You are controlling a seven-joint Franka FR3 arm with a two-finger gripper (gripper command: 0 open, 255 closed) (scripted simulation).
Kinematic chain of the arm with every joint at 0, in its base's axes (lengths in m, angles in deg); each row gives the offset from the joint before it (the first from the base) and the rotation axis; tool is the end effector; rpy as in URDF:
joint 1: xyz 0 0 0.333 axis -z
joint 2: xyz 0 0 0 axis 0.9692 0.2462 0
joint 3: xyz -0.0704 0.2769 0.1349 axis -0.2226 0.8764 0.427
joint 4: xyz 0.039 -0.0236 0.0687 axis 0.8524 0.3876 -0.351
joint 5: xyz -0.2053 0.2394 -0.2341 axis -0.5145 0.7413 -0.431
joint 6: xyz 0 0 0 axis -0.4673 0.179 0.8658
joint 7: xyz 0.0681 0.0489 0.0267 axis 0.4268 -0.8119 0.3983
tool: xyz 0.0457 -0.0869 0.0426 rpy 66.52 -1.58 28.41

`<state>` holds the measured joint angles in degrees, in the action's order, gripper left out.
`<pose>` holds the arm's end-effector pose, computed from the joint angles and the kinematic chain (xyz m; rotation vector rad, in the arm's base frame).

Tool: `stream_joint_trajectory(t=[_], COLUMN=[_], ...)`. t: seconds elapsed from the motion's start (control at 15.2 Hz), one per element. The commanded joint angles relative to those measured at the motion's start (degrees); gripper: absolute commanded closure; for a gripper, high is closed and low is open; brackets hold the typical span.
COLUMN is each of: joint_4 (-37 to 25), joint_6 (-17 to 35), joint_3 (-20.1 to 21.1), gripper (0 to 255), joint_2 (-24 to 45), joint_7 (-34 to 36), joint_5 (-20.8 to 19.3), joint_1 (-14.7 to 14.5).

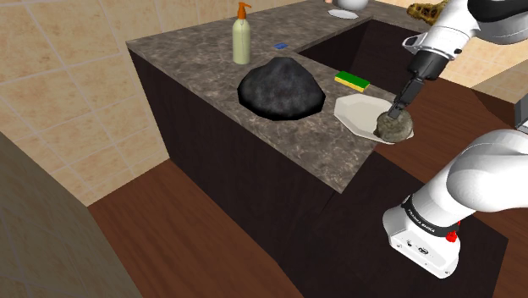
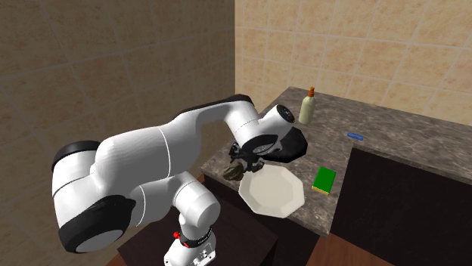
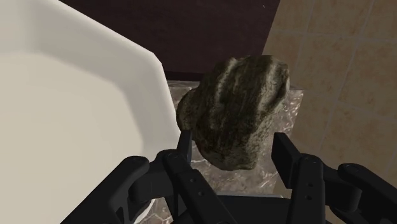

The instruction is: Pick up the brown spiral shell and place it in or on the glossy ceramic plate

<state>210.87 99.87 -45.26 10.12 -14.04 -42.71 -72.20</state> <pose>0.2403 -0.1001 0.4565 -2.6267 -0.3494 -0.0190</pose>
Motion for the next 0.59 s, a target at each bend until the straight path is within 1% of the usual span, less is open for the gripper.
stream_joint_trajectory(t=[0.0, 0.53], joint_4=[-1.72, -7.32], joint_6=[-1.48, -6.47], joint_3=[0.28, 1.34], gripper=[255, 255], joint_2=[0.1, 0.23], joint_7=[0.54, 2.54], joint_5=[0.31, 1.42], joint_1=[-0.27, -1.07])
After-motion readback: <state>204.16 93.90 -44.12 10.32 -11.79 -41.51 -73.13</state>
